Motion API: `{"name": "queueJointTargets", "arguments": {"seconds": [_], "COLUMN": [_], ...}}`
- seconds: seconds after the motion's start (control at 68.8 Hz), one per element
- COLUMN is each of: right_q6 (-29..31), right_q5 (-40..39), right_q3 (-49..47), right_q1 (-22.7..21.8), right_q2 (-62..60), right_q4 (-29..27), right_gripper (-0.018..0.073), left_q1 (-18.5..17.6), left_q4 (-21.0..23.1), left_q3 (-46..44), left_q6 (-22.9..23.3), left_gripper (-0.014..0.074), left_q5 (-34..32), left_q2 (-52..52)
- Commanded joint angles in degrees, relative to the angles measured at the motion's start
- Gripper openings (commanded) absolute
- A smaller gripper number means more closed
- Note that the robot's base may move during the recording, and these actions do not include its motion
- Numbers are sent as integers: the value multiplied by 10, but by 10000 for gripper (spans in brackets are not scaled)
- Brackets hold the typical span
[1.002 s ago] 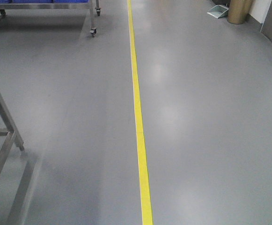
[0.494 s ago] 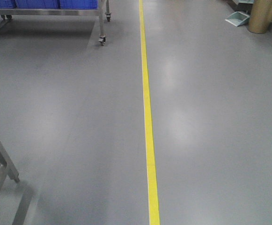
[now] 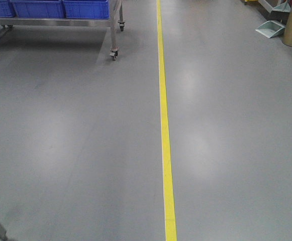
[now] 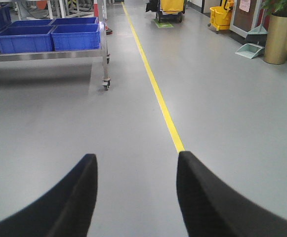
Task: Move and align brake pads A on conveyor
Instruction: 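Drive along the yellow floor line toward the steel table, then drive up to the steel table holding two brake pads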
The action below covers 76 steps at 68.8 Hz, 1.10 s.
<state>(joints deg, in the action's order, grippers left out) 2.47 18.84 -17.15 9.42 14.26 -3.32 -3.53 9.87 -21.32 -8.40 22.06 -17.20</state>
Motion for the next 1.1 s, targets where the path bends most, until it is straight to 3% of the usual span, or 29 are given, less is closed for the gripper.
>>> {"name": "queueJointTargets", "arguments": {"seconds": [0.0, 1.09], "right_q6": [3, 3], "right_q5": [-41, -41], "right_q3": [-16, -16], "right_q1": [0, 0], "right_q2": [5, 5], "right_q4": [2, 2], "right_gripper": [370, 370], "left_q1": [0, 0], "left_q4": [8, 8], "left_q3": [-15, -15], "left_q6": [1, 1], "left_gripper": [343, 343], "left_q5": [-46, -46], "left_q2": [-7, -7]}}
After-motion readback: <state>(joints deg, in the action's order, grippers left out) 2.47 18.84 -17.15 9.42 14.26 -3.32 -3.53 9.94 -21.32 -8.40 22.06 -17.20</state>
